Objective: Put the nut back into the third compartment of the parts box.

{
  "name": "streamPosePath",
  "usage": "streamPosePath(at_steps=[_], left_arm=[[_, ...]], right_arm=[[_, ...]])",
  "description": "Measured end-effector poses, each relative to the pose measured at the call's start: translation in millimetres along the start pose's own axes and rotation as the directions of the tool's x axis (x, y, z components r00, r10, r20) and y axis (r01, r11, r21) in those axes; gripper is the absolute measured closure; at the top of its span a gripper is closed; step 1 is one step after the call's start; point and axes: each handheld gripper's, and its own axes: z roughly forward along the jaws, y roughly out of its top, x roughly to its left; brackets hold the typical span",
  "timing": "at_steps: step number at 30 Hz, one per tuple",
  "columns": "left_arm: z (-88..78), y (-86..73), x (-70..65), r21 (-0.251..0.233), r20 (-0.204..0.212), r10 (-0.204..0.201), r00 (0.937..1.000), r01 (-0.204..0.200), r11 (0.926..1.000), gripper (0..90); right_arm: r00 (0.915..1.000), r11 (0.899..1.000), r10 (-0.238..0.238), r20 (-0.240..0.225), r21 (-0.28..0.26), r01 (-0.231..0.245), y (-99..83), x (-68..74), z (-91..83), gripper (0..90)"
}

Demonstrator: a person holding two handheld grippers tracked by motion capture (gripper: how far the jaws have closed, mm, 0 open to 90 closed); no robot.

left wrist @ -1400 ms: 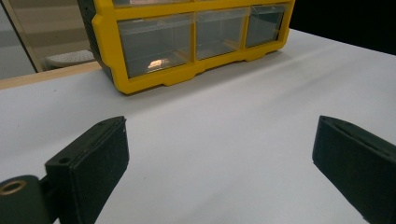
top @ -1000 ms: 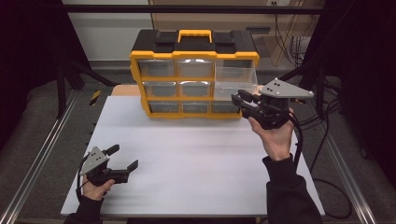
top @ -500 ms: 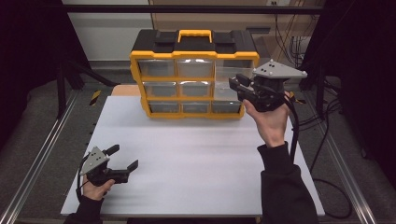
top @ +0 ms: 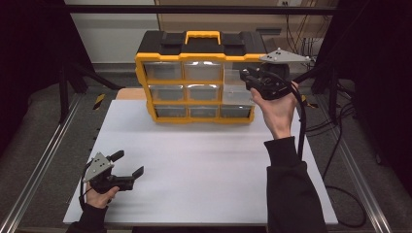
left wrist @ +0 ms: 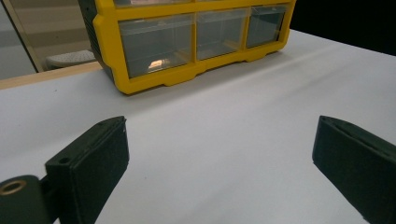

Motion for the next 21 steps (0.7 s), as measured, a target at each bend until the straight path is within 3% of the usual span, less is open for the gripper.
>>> streamPosePath(at_steps=[21], left_arm=[[-0.2, 0.2, 0.0, -0.002, 0.000, 0.001, 1.0000, -0.001, 1.0000, 3.6]], right_arm=[[0.9981, 0.996, 0.034, 0.050, 0.076, -0.038, -9.9, -14.3, 31.7, 70.4]])
